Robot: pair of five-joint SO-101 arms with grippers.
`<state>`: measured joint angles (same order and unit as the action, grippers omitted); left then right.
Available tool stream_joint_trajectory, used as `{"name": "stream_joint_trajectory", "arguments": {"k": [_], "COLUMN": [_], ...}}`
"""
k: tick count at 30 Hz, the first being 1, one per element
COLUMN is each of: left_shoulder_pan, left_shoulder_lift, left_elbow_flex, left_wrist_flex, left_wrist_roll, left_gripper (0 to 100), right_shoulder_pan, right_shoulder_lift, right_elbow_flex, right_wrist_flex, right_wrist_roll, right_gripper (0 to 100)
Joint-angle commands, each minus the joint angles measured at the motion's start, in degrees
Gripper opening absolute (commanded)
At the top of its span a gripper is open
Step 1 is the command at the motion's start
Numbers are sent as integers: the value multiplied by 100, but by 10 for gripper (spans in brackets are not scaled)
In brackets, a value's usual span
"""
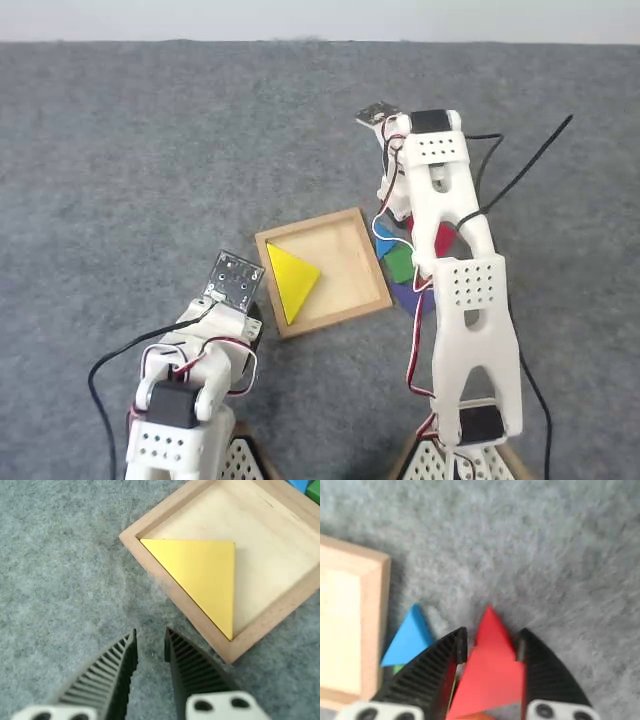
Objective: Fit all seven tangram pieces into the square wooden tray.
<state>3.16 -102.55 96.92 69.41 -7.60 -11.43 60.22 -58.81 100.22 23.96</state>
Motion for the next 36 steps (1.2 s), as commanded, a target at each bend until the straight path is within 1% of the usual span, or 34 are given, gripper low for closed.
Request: {"name": "stream_joint_trajectory", "arguments": {"k": [1,7,10,13,16,18,21,23,24,26,29,31,33,36], "left_shoulder_pan": [0,0,0,0,0,0,0,0,0,0,0,0,0,0], "left_shoulder_lift": [-9,-9,-9,-9,-9,-9,-9,-9,-9,-9,-9,-9,-9,-9], "left_elbow_flex": [-40,-40,-40,-40,-40,-40,-40,-40,-40,-40,-40,-40,-40,-40], "left_wrist_flex": [26,26,26,26,26,26,26,26,26,26,26,26,26,26], "left_wrist_roll": [70,70,70,70,70,70,70,70,70,70,70,70,70,70], "left_gripper": [88,88,88,88,88,88,88,88,88,88,88,88,88,88], "right_shoulder_pan": [356,523,549,497,514,576,532,418,365,347,356,312,303,356], "right_shoulder_lift": [-716,-963,-1455,-2281,-3266,-3943,-4769,-5007,-5024,-4919,-4541,-4154,-3714,-3081], "right_elbow_flex": [-369,-26,105,1143,2505,3578,5433,6391,6646,6813,6655,6400,6066,5486], "right_wrist_flex": [259,242,303,303,92,-541,-2009,-2897,-3178,-3538,-3793,-3767,-3582,-3046], "right_wrist_roll": [-229,-211,-325,-615,-492,-510,-510,-501,-510,-765,-1108,-1011,-941,-905], "right_gripper": [176,173,173,173,173,173,173,174,177,210,306,351,356,334]}}
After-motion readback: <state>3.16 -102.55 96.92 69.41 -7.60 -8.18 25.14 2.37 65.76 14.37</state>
